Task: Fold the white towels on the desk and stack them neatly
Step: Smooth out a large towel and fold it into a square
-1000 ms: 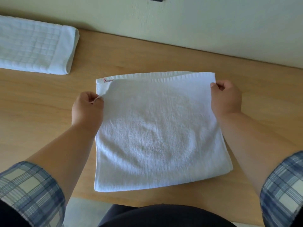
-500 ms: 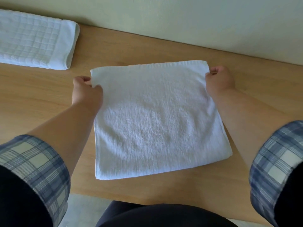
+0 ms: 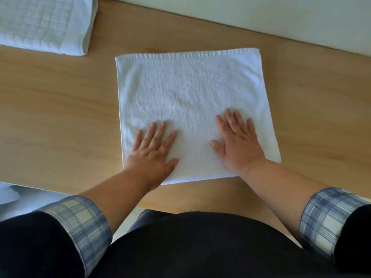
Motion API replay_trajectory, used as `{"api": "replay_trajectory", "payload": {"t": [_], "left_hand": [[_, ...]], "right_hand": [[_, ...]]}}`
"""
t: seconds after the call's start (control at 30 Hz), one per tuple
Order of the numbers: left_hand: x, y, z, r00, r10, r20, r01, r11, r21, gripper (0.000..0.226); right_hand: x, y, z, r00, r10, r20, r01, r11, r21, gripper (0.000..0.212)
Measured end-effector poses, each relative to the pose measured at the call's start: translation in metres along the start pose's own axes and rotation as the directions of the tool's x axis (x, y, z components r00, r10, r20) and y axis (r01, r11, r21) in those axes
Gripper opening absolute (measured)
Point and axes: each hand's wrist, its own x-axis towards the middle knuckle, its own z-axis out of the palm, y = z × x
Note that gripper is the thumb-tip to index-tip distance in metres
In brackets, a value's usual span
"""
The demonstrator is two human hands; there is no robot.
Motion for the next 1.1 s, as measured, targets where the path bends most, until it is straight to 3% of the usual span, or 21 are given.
{"api": "replay_trajectory", "payload": {"t": [0.1, 0.27, 0.4, 0.53, 0.67, 0.8, 0.93, 1.1], "left_hand": [[0.006, -0.02, -0.003, 0.999, 0.038, 0.003, -0.039, 0.997, 0.073, 0.071], [0.016, -0.043, -0.018, 0.993, 0.106, 0.045, -0.111, 0.985, 0.13, 0.071], [-0.006, -0.07, -0.018, 0.967, 0.227, 0.117, -0.246, 0.948, 0.199, 0.076], [-0.036, -0.069, -0.007, 0.904, 0.394, 0.168, -0.425, 0.873, 0.239, 0.082], [-0.045, -0.083, 0.003, 0.924, 0.359, 0.129, -0.381, 0.89, 0.25, 0.073], [-0.041, -0.095, 0.003, 0.913, 0.394, 0.111, -0.409, 0.873, 0.267, 0.068], [-0.046, -0.107, 0.003, 0.929, 0.363, 0.07, -0.367, 0.879, 0.303, 0.063], [-0.052, -0.123, -0.007, 0.934, 0.346, 0.086, -0.351, 0.853, 0.387, 0.073]], "right_hand": [[-0.009, -0.001, 0.002, 0.994, 0.096, 0.058, -0.094, 0.995, -0.026, 0.078], [-0.049, -0.026, 0.012, 0.998, -0.012, 0.068, 0.012, 1.0, 0.002, 0.085], [-0.073, -0.05, 0.027, 0.98, 0.135, 0.146, -0.143, 0.989, 0.044, 0.098], [-0.073, -0.075, 0.032, 0.967, 0.184, 0.176, -0.2, 0.977, 0.079, 0.11], [-0.086, -0.071, 0.036, 0.956, 0.242, 0.168, -0.256, 0.965, 0.066, 0.11], [-0.116, -0.05, 0.038, 0.901, 0.389, 0.192, -0.392, 0.92, -0.022, 0.101], [-0.129, -0.047, 0.029, 0.9, 0.416, 0.127, -0.413, 0.909, -0.052, 0.069], [-0.126, -0.047, 0.008, 0.93, 0.365, -0.047, -0.356, 0.862, -0.361, 0.041]]}}
